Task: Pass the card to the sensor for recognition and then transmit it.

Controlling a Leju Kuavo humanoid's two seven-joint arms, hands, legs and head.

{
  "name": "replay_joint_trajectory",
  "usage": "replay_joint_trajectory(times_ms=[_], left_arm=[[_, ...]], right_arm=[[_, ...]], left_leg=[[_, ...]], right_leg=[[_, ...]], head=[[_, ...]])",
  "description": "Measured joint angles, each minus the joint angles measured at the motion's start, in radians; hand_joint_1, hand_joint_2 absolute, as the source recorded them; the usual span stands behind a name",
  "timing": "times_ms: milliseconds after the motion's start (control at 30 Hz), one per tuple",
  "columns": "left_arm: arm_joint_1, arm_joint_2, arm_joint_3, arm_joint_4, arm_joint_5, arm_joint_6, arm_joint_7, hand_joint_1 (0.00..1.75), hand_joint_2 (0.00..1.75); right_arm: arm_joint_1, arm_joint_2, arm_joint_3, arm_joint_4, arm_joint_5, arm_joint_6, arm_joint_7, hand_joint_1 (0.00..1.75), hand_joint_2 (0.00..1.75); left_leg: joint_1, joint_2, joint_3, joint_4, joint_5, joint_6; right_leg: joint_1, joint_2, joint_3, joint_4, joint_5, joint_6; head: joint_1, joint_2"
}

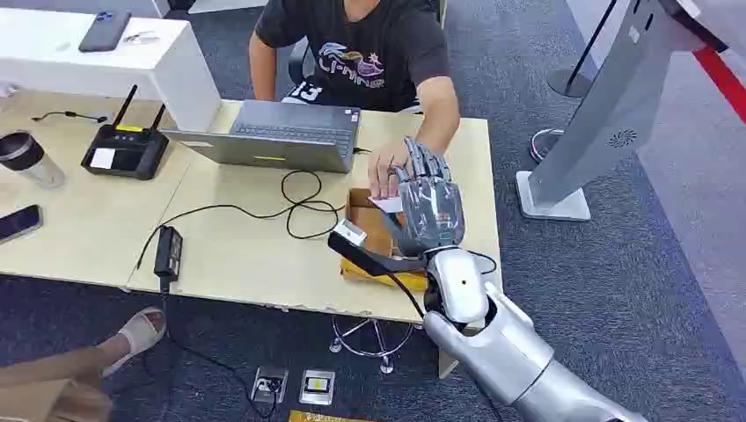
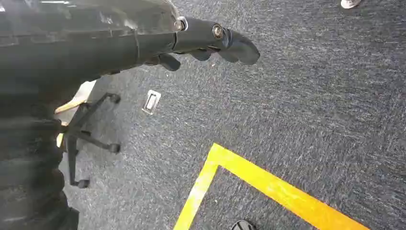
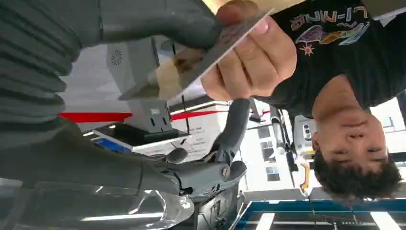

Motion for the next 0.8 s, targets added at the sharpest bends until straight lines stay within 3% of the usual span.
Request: replay_joint_trajectory(times_ms=[33,100,233,467,800], left_arm=[[0.0,0.0,0.0,0.0,0.0,0.0,0.0,0.0,1.75],[0.0,0.0,0.0,0.0,0.0,0.0,-0.001,0.0,1.75],[0.001,0.0,0.0,0.0,-0.001,0.0,-0.006,0.0,1.75],[0.001,0.0,0.0,0.0,-0.001,0.0,-0.018,0.0,1.75],[0.001,0.0,0.0,0.0,0.0,0.0,-0.024,0.0,1.75]], right_arm=[[0.0,0.0,0.0,0.0,0.0,0.0,0.0,1.26,1.75],[0.0,0.0,0.0,0.009,0.001,-0.003,0.0,1.47,1.75],[0.0,0.0,-0.002,0.025,0.009,-0.008,0.0,1.52,1.75],[0.0,0.0,-0.012,0.04,0.02,-0.013,0.001,1.38,1.75],[0.011,-0.008,-0.041,0.051,0.03,-0.024,0.019,1.38,1.75]], left_leg=[[0.0,0.0,0.0,0.0,0.0,0.0],[0.0,0.0,0.0,0.0,0.0,0.0],[0.0,0.0,0.0,0.0,0.0,0.0],[0.0,0.0,0.0,0.0,0.0,0.0],[0.0,0.0,0.0,0.0,0.0,0.0]], right_leg=[[0.0,0.0,0.0,0.0,0.0,0.0],[0.0,0.0,0.0,0.0,0.0,0.0],[0.0,0.0,0.0,0.0,0.0,0.0],[0.0,0.0,0.0,0.0,0.0,0.0],[0.0,0.001,0.0,0.0,0.0,0.0]], head=[[0.0,0.0],[0.0,0.0],[0.0,0.0],[0.0,0.0],[0.0,0.0]])
